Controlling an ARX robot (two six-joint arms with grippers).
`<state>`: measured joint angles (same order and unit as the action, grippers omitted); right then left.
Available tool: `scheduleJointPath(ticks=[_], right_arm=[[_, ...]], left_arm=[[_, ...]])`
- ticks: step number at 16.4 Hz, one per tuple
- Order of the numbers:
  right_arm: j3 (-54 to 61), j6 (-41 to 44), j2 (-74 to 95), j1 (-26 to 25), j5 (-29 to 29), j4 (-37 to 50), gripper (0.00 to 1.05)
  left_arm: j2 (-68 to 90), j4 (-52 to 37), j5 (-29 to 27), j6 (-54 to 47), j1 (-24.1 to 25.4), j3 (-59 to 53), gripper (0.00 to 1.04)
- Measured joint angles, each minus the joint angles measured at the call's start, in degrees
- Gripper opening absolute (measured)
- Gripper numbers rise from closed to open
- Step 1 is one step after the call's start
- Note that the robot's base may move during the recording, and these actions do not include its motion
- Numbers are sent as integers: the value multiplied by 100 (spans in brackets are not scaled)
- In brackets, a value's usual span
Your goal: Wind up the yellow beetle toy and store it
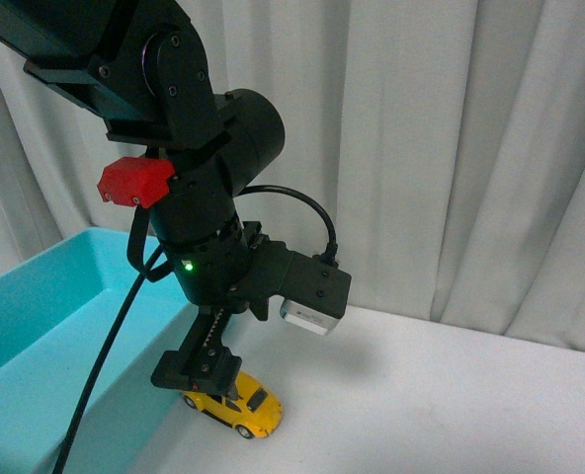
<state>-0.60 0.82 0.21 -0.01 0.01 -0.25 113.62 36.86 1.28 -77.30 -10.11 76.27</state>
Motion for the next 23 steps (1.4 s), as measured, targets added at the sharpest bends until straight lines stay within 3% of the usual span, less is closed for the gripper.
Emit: scheduleJointPath(ticks=[5, 10, 15, 19, 23], right_arm=[[-2, 0, 0, 0, 0, 0, 98], [-2, 0, 0, 0, 0, -2, 98], [0, 0, 0, 0, 0, 0, 98], [-2, 0, 0, 0, 0, 0, 98], [-2, 0, 0, 0, 0, 0, 98]], left_arm=[[573, -446, -455, -608, 63, -299, 98], [872, -538, -448, -675, 122, -157, 98], [949, -616, -581, -258, 142, -85, 44], [942, -232, -352, -306, 98, 15, 41], [236, 734, 964, 417, -31, 455, 41]])
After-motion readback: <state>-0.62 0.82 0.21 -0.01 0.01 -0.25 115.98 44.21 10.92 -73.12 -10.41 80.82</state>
